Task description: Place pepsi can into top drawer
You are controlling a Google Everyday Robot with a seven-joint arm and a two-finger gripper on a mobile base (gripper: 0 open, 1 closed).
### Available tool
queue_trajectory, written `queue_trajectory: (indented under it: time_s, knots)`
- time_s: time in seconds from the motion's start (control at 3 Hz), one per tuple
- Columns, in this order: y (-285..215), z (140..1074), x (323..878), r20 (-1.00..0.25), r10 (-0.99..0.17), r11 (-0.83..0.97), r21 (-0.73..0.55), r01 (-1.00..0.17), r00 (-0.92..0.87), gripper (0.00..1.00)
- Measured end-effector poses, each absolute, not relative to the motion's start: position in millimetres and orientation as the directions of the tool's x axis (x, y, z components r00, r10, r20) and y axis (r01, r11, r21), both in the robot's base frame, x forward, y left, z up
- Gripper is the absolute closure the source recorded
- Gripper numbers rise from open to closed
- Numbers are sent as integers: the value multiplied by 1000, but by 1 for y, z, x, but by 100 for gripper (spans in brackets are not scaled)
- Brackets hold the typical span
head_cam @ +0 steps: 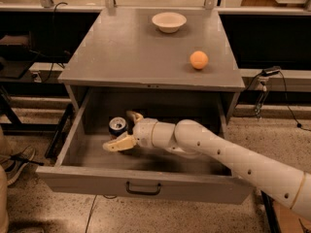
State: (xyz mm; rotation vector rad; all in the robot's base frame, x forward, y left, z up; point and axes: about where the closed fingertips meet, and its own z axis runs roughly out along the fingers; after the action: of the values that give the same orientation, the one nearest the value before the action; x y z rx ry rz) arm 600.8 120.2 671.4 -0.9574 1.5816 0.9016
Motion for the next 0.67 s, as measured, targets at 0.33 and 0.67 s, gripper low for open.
queue_trajectory:
  time_s: [0.33,0.67]
  knots:
    - [90,697,610,-978,-177,421,28,-906,-112,0]
    - [21,736,609,-948,-295,476,-39,-879,-118,0]
